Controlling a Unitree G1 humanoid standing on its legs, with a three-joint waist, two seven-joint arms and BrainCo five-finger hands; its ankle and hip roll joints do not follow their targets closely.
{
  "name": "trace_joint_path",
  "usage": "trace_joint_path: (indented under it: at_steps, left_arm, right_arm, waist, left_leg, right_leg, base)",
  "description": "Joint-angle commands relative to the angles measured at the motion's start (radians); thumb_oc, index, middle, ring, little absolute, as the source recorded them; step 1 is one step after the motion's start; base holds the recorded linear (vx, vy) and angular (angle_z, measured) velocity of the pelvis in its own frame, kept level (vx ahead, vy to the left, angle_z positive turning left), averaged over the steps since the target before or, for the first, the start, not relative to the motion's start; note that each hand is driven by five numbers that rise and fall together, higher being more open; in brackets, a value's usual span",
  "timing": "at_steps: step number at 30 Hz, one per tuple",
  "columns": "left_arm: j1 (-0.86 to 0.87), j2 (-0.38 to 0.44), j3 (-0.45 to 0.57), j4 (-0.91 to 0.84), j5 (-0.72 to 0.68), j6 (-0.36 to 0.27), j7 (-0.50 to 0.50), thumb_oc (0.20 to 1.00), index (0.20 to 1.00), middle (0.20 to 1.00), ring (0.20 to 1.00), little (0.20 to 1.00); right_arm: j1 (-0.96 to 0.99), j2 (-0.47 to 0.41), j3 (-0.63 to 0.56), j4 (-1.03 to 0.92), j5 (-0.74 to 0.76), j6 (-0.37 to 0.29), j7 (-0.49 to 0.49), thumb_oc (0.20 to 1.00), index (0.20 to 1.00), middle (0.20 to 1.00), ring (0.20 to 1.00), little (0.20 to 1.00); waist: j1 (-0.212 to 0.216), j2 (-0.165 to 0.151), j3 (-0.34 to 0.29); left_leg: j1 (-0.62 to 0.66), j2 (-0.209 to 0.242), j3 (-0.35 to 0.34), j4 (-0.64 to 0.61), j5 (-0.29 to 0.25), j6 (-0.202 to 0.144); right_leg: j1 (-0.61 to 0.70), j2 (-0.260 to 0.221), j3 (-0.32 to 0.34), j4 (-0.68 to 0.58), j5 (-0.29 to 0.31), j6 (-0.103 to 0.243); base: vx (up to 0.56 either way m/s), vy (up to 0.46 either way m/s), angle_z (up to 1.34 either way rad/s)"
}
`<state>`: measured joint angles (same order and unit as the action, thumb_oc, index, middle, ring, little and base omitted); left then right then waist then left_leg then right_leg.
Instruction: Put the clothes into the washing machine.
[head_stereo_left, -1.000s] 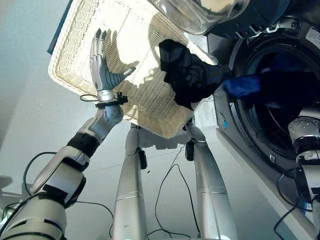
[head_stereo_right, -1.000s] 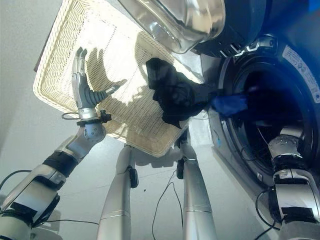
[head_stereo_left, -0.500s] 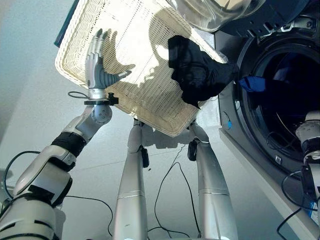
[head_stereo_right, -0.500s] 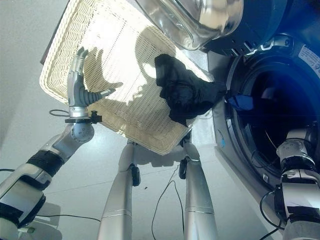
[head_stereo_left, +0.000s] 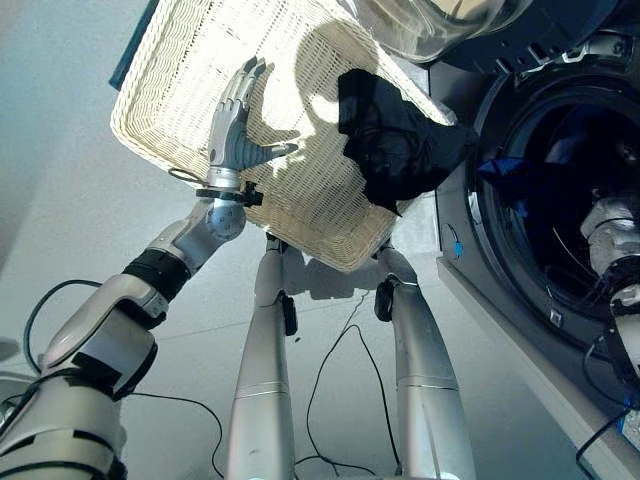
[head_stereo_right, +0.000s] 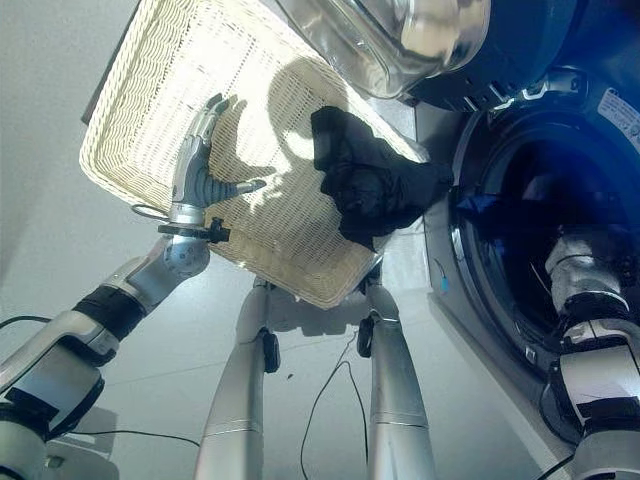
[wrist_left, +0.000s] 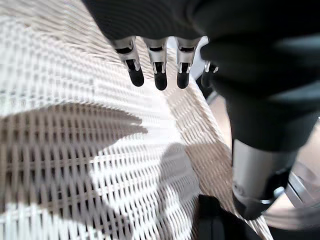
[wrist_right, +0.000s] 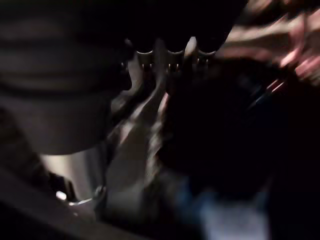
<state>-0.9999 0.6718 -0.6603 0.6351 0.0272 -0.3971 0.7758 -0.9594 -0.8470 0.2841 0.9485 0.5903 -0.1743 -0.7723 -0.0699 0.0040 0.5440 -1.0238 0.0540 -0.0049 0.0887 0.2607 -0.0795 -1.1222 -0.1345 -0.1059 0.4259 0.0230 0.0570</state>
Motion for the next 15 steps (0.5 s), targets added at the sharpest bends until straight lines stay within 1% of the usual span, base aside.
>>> trace_joint_path:
  at_steps: [1, 3, 5, 7, 9, 10, 12, 13, 15]
  left_arm:
    - [-0.014, -0.046, 0.091, 0.014, -0.086, -0.019, 0.014, 1.0, 1.0, 1.0, 1.0, 1.0]
    - [0.005, -0.06, 0.128, 0.014, -0.093, -0.021, 0.026, 1.0, 1.0, 1.0, 1.0, 1.0]
    - [0.026, -0.076, 0.172, 0.023, -0.103, -0.032, 0.039, 1.0, 1.0, 1.0, 1.0, 1.0]
    - [0.033, -0.082, 0.191, 0.022, -0.107, -0.032, 0.046, 1.0, 1.0, 1.0, 1.0, 1.0]
    - [0.051, -0.091, 0.224, 0.022, -0.114, -0.04, 0.06, 1.0, 1.0, 1.0, 1.0, 1.0]
    - [0.064, -0.099, 0.249, 0.017, -0.118, -0.04, 0.068, 1.0, 1.0, 1.0, 1.0, 1.0]
    - [0.071, -0.105, 0.27, 0.018, -0.126, -0.044, 0.081, 1.0, 1.0, 1.0, 1.0, 1.0]
    - [0.077, -0.114, 0.292, 0.022, -0.127, -0.051, 0.09, 1.0, 1.0, 1.0, 1.0, 1.0]
    - [0.081, -0.117, 0.304, 0.028, -0.129, -0.06, 0.098, 1.0, 1.0, 1.0, 1.0, 1.0]
  right_arm:
    - [0.045, -0.001, 0.015, -0.068, -0.15, -0.029, -0.048, 1.0, 1.0, 1.0, 1.0, 1.0]
    - [0.08, 0.025, 0.021, -0.155, -0.198, -0.017, -0.067, 1.0, 1.0, 1.0, 1.0, 1.0]
    - [0.124, 0.053, 0.021, -0.239, -0.228, -0.005, -0.061, 1.0, 1.0, 1.0, 1.0, 1.0]
    - [0.146, 0.068, 0.017, -0.271, -0.248, -0.002, -0.054, 1.0, 1.0, 1.0, 1.0, 1.0]
    - [0.192, 0.098, 0.004, -0.333, -0.313, 0.006, -0.043, 1.0, 1.0, 1.0, 1.0, 1.0]
    - [0.215, 0.114, 0.003, -0.375, -0.365, 0.024, -0.032, 1.0, 1.0, 1.0, 1.0, 1.0]
    - [0.231, 0.128, 0.008, -0.399, -0.43, 0.03, -0.027, 1.0, 1.0, 1.0, 1.0, 1.0]
    - [0.238, 0.14, 0.02, -0.413, -0.432, 0.033, -0.022, 1.0, 1.0, 1.0, 1.0, 1.0]
    - [0.247, 0.149, 0.025, -0.416, -0.447, 0.023, -0.017, 1.0, 1.0, 1.0, 1.0, 1.0]
  waist:
    - [0.001, -0.034, -0.024]
    - [-0.005, -0.034, -0.024]
    - [-0.011, -0.035, -0.024]
    - [-0.015, -0.035, -0.024]
    - [-0.021, -0.036, -0.024]
    - [-0.024, -0.036, -0.024]
    - [-0.027, -0.037, -0.024]
    - [-0.027, -0.037, -0.024]
    - [-0.028, -0.036, -0.024]
  left_leg:
    - [-0.011, -0.035, 0.038, 0.157, -0.165, -0.03]
    - [-0.012, -0.032, 0.045, 0.157, -0.164, -0.034]
    - [-0.014, -0.03, 0.052, 0.155, -0.163, -0.037]
    - [-0.016, -0.029, 0.054, 0.154, -0.162, -0.038]
    - [-0.015, -0.028, 0.058, 0.153, -0.161, -0.04]
    - [-0.014, -0.026, 0.062, 0.154, -0.161, -0.041]
    - [-0.013, -0.023, 0.066, 0.154, -0.159, -0.042]
    - [-0.014, -0.019, 0.07, 0.154, -0.156, -0.045]
    - [-0.014, -0.017, 0.071, 0.151, -0.155, -0.046]
  right_leg:
    - [0.063, 0.041, -0.037, -0.22, 0.194, 0.114]
    - [0.058, 0.04, -0.033, -0.216, 0.19, 0.115]
    - [0.052, 0.042, -0.026, -0.212, 0.186, 0.114]
    - [0.049, 0.042, -0.023, -0.21, 0.183, 0.114]
    - [0.045, 0.046, -0.015, -0.206, 0.179, 0.111]
    - [0.044, 0.049, -0.011, -0.202, 0.176, 0.11]
    - [0.043, 0.051, -0.008, -0.198, 0.172, 0.109]
    - [0.043, 0.049, -0.009, -0.196, 0.171, 0.109]
    - [0.043, 0.05, -0.006, -0.197, 0.168, 0.109]
  base:
    - [-0.01, 0.058, 0.03]
    - [-0.01, 0.057, 0.04]
    - [-0.01, 0.05, 0.05]
    - [0.0, 0.034, 0.03]
    - [0.0, 0.055, 0.01]
    - [-0.01, 0.05, -0.01]
    - [-0.01, 0.039, -0.03]
    - [-0.01, 0.03, -0.06]
    - [-0.01, 0.019, -0.06]
